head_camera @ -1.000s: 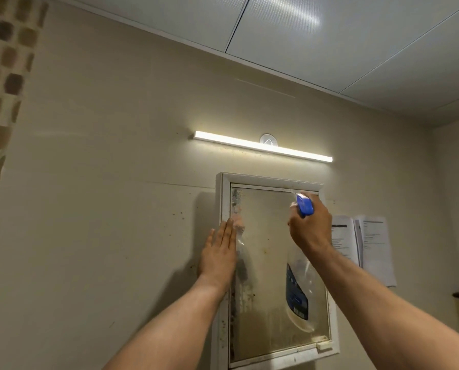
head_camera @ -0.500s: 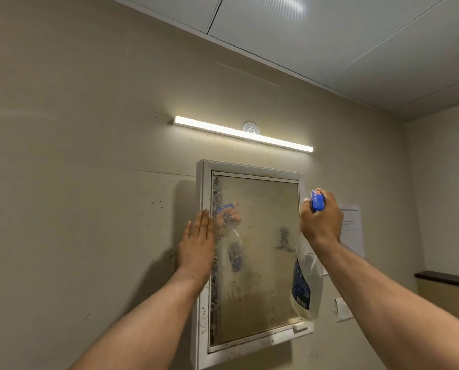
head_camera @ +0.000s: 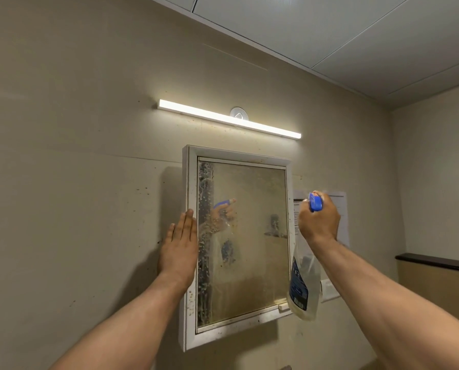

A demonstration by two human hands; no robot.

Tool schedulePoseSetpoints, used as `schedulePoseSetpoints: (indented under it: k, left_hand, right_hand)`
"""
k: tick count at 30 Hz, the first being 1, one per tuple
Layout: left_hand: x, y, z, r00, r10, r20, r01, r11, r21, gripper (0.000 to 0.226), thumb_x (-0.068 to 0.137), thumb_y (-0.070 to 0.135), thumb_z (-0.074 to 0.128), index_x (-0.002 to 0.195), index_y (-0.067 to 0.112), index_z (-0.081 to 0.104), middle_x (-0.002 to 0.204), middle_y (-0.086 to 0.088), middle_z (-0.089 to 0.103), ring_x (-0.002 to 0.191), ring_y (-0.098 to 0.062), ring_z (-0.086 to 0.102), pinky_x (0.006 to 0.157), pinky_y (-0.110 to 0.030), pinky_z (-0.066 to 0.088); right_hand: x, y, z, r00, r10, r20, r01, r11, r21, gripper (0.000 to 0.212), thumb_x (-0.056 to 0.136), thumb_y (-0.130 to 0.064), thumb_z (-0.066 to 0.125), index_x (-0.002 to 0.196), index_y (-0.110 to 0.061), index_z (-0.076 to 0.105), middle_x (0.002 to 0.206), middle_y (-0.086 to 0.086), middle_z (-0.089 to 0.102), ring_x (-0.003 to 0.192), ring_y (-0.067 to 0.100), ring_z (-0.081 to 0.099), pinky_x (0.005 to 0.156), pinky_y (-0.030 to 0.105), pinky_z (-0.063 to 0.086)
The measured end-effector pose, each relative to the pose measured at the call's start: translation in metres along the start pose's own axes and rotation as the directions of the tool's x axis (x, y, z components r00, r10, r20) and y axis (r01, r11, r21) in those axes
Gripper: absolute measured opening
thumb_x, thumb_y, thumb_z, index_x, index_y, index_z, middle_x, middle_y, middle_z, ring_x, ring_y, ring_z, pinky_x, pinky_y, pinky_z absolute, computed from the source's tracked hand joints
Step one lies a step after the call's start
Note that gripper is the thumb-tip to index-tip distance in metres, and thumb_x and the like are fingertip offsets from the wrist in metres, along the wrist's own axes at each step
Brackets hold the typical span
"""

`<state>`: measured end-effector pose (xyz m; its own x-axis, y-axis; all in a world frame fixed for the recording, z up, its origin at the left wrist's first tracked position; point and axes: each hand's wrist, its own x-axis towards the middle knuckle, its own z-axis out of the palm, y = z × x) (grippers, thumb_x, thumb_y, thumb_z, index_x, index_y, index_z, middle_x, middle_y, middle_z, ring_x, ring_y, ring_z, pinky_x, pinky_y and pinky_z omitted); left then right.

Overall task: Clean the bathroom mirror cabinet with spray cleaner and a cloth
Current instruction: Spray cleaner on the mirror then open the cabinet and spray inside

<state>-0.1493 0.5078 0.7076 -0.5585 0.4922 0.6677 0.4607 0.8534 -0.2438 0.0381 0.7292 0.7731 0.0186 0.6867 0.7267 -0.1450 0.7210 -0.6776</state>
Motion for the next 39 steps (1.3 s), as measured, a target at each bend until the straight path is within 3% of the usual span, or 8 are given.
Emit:
schedulePoseSetpoints:
  k: [6, 10, 13, 17, 20, 27, 32, 39]
  left_hand:
    - [-0.003, 0.002, 0.005, 1.000, -0.007, 0.012, 0.007, 1.000, 0.004, 0.111, 0.095, 0.021, 0.068, 0.155, 0.000, -0.023, 0.160, -0.018, -0.039, 0.153, -0.031, -0.027, 0.129, -0.045, 0.001]
    - [-0.002, 0.001, 0.008, 1.000, -0.009, 0.007, 0.008, 1.000, 0.011, 0.116, 0.093, 0.024, 0.071, 0.155, 0.000, -0.023, 0.159, -0.018, -0.040, 0.153, -0.031, -0.026, 0.129, -0.044, -0.001]
    - [-0.002, 0.001, 0.008, 1.000, -0.009, 0.010, 0.008, 1.000, 0.028, 0.119, 0.092, 0.026, 0.073, 0.152, 0.000, -0.027, 0.159, -0.018, -0.040, 0.153, -0.031, -0.026, 0.128, -0.043, -0.003]
    - [-0.002, 0.001, 0.008, 1.000, -0.007, 0.010, 0.006, 0.999, 0.036, 0.119, 0.092, 0.026, 0.072, 0.152, 0.001, -0.028, 0.158, -0.018, -0.040, 0.154, -0.030, -0.025, 0.128, -0.043, -0.003]
    - [-0.002, 0.000, 0.009, 1.000, -0.009, 0.009, 0.009, 0.999, 0.041, 0.120, 0.092, 0.027, 0.072, 0.154, 0.001, -0.027, 0.159, -0.017, -0.039, 0.154, -0.031, -0.025, 0.129, -0.044, 0.001]
    - [-0.003, 0.002, 0.009, 1.000, -0.014, -0.007, 0.014, 0.999, 0.045, 0.120, 0.091, 0.026, 0.074, 0.154, 0.002, -0.025, 0.160, -0.017, -0.038, 0.154, -0.031, -0.025, 0.129, -0.044, 0.003]
    - [-0.007, 0.003, 0.012, 1.000, -0.010, -0.006, 0.010, 0.997, 0.071, 0.117, 0.091, 0.029, 0.072, 0.157, 0.001, -0.020, 0.162, -0.018, -0.035, 0.155, -0.032, -0.021, 0.129, -0.045, 0.005]
    - [-0.034, 0.015, 0.038, 0.999, -0.003, 0.044, -0.002, 0.995, 0.098, 0.115, 0.094, 0.032, 0.069, 0.156, -0.001, -0.022, 0.162, -0.019, -0.035, 0.155, -0.032, -0.024, 0.129, -0.046, 0.001]
  right_hand:
    - [-0.017, 0.013, 0.000, 0.999, 0.029, 0.039, -0.029, 1.000, -0.010, 0.012, 0.097, -0.011, 0.056, 0.108, -0.009, 0.060, 0.072, -0.003, 0.051, 0.056, 0.009, 0.047, 0.046, 0.010, 0.036]
    - [-0.033, 0.013, 0.008, 0.985, -0.022, 0.170, 0.014, 0.999, 0.048, 0.009, 0.098, -0.013, 0.057, 0.105, -0.012, 0.061, 0.077, -0.003, 0.056, 0.064, 0.012, 0.054, 0.053, 0.015, 0.042]
    - [-0.050, 0.007, 0.014, 0.972, -0.072, 0.225, 0.054, 0.995, 0.086, 0.016, 0.099, -0.015, 0.059, 0.114, -0.015, 0.064, 0.087, -0.006, 0.062, 0.072, 0.009, 0.061, 0.055, 0.008, 0.045]
    - [-0.072, -0.009, 0.019, 0.955, -0.072, 0.289, 0.009, 0.977, 0.215, 0.030, 0.100, -0.020, 0.061, 0.131, -0.018, 0.059, 0.103, -0.004, 0.065, 0.086, 0.019, 0.069, 0.073, 0.022, 0.058]
    - [-0.091, -0.023, 0.017, 0.928, -0.122, 0.352, 0.019, 0.959, 0.282, 0.022, 0.099, -0.017, 0.063, 0.116, -0.031, 0.058, 0.094, -0.013, 0.064, 0.084, 0.019, 0.068, 0.079, 0.037, 0.062]
    - [-0.134, -0.028, 0.018, 0.885, -0.080, 0.459, -0.094, 0.934, 0.343, 0.036, 0.098, -0.018, 0.065, 0.133, -0.023, 0.060, 0.101, -0.013, 0.065, 0.085, 0.013, 0.070, 0.071, 0.021, 0.060]
    - [-0.165, -0.012, 0.020, 0.838, -0.057, 0.542, -0.125, 0.948, 0.293, 0.037, 0.097, -0.016, 0.066, 0.134, -0.018, 0.062, 0.105, 0.003, 0.070, 0.083, 0.012, 0.066, 0.082, 0.039, 0.063]
    - [-0.183, 0.013, 0.017, 0.835, -0.001, 0.551, -0.189, 0.939, 0.288, 0.031, 0.097, -0.017, 0.065, 0.127, -0.024, 0.063, 0.102, -0.003, 0.070, 0.087, 0.015, 0.070, 0.083, 0.032, 0.061]
